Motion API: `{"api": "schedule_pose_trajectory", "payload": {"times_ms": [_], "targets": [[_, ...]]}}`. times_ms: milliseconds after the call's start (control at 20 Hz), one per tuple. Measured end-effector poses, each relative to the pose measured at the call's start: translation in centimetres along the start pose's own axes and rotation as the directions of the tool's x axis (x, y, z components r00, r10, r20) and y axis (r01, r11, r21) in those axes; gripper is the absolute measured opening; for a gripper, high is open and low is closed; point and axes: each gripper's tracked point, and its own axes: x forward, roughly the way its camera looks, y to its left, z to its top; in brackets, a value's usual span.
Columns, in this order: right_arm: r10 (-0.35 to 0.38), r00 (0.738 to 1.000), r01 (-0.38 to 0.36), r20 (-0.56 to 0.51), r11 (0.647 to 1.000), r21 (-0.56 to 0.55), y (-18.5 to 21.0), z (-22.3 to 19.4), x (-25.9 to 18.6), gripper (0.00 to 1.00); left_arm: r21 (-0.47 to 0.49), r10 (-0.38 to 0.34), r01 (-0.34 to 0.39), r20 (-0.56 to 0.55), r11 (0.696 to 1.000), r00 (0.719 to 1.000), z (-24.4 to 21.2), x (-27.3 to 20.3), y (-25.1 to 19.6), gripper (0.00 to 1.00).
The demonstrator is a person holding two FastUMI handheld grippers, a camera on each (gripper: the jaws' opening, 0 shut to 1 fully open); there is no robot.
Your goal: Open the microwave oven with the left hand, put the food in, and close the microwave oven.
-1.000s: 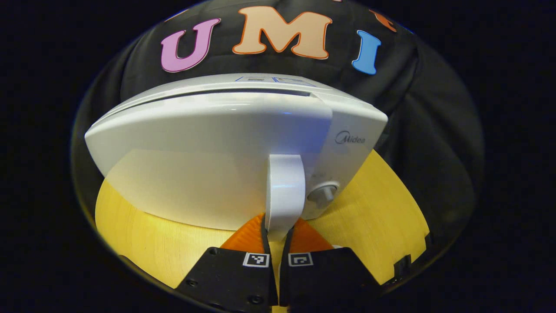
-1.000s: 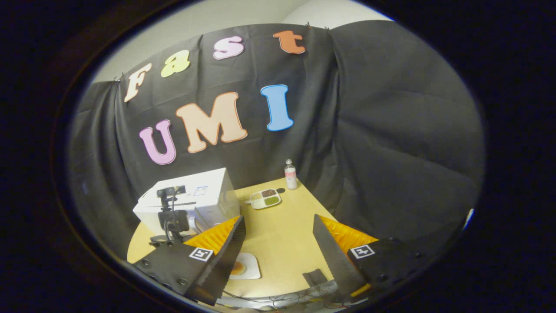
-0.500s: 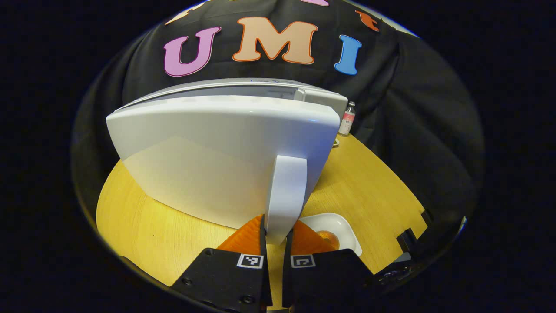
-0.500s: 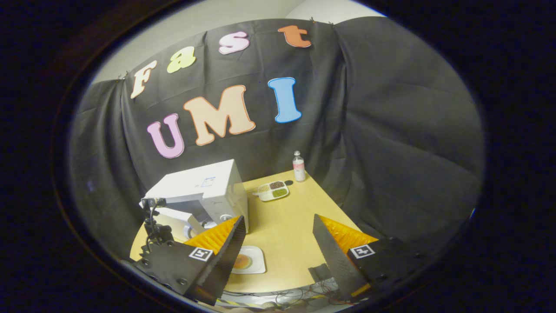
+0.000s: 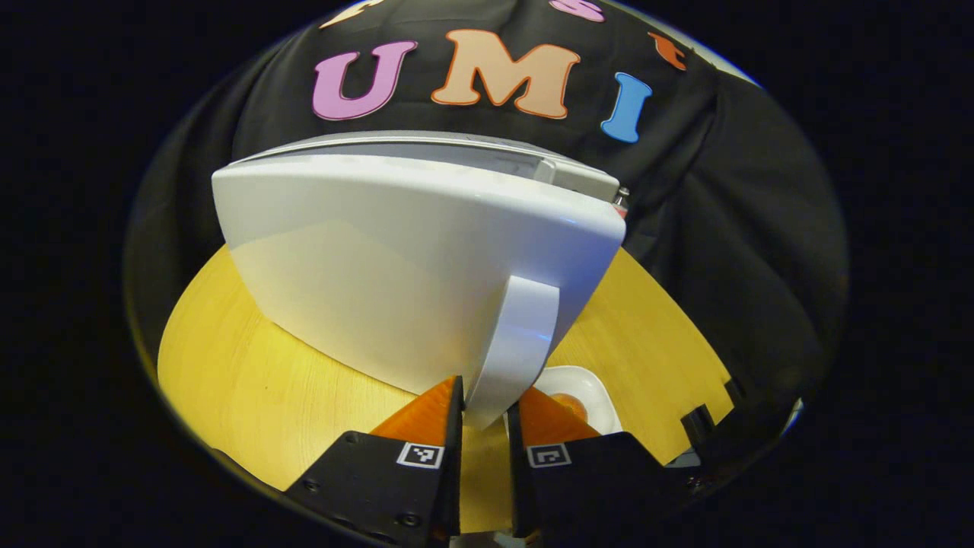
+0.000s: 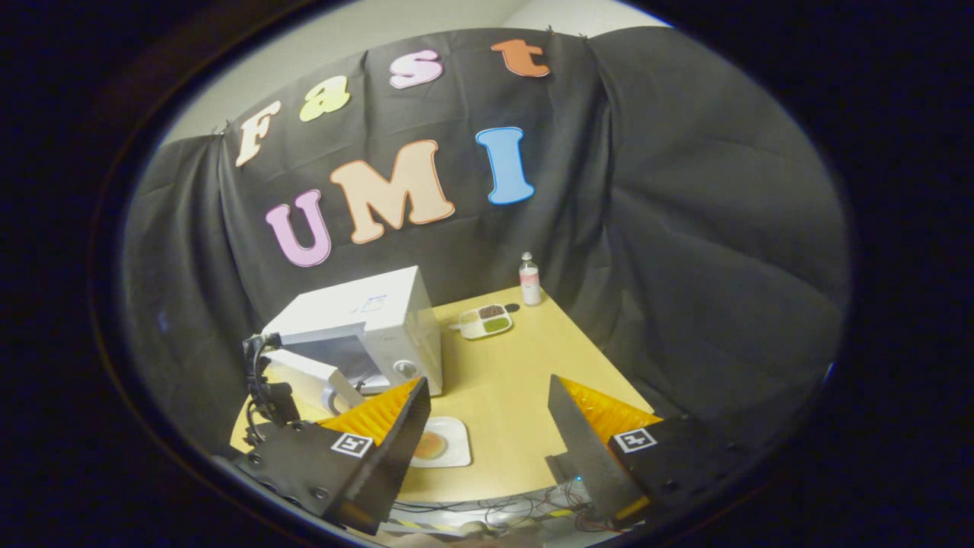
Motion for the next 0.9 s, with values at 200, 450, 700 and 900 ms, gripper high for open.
{"api": "schedule_pose_trajectory", "payload": {"times_ms": [200,450,700,900], "targets": [[0.028,1.000,-0.028,-0.012,0.999,-0.021,0.9,-0.4,0.0,0.92,-0.086,0.005,-0.004,0.013,0.996,1.000,0.0,-1.3,1.0,0.47],[0.072,0.996,-0.075,-0.048,0.996,-0.054,2.5,-1.5,0.5,0.92,-0.089,0.042,-0.037,0.048,0.995,0.998,0.3,-3.5,2.7,0.76],[0.140,0.987,-0.147,-0.077,0.986,-0.081,4.8,-2.2,1.1,0.92,-0.096,0.076,-0.071,0.043,0.993,0.996,-0.6,-5.1,4.1,0.95],[0.181,0.977,-0.192,-0.112,0.977,-0.090,6.0,-3.2,1.7,0.92,-0.104,0.121,-0.117,0.038,0.988,0.992,-1.5,-7.1,5.5,0.95]]}}
